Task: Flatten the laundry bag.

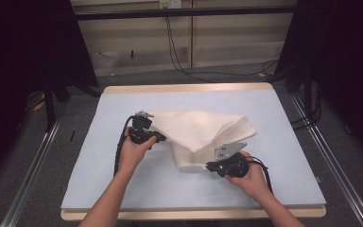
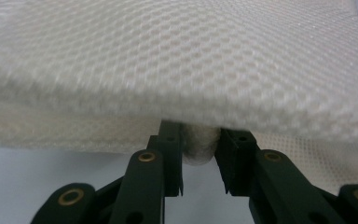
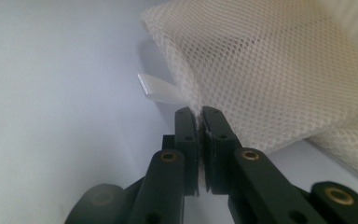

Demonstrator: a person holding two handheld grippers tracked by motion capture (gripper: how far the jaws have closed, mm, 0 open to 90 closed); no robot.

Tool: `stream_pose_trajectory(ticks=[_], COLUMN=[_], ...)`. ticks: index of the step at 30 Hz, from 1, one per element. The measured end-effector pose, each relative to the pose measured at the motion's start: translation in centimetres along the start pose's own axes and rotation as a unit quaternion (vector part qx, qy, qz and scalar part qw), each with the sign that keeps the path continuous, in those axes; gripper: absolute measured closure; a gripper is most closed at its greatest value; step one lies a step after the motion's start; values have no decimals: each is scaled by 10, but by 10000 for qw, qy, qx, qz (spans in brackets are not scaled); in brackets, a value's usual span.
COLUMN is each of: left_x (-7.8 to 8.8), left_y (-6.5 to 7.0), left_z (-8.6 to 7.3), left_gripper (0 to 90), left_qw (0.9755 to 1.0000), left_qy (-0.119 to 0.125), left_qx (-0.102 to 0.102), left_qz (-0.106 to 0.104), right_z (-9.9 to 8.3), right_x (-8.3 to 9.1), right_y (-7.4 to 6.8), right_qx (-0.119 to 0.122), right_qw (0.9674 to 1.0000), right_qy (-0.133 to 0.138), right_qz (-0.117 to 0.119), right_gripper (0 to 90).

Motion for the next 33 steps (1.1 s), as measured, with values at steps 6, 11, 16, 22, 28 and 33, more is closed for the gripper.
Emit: stream_pose_trajectory(ticks=[6, 11, 16, 22, 28, 33], left_x=[11, 12, 10, 5, 4, 2], left_y=[-9, -15, -20, -24, -26, -28], left_z=[33, 58, 73, 83, 75, 63], left_gripper=[725, 706, 670, 505, 450, 434], left_qw=[9997, 9991, 9984, 9955, 9969, 9975], left_qy=[204, 388, 432, 759, 501, 441], left_qx=[-4, 50, 17, 108, -53, 29], left_qz=[98, 178, 375, 559, 602, 544], right_z=[-4, -5, -12, -19, -24, -27], right_x=[5, 9, 17, 27, 26, 28], right_y=[1, 0, 3, 14, 16, 20], right_qx=[-44, 18, 27, -161, -159, -166], right_qw=[10000, 9999, 9999, 9998, 9999, 9998], right_qy=[39, 66, 61, 144, 63, 27], right_qz=[25, 91, 98, 21, -7, -88], right_gripper=[855, 852, 851, 850, 847, 840])
Point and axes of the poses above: each handheld gripper's, and its own axes: x roughly backward along the jaws, z roughly out of its top, y roughly to its right, the point moved 10 cm from there along -x, roughly forward along the jaws, and after that the axes turned 2 degrees about -y, right-handed, at the moved point
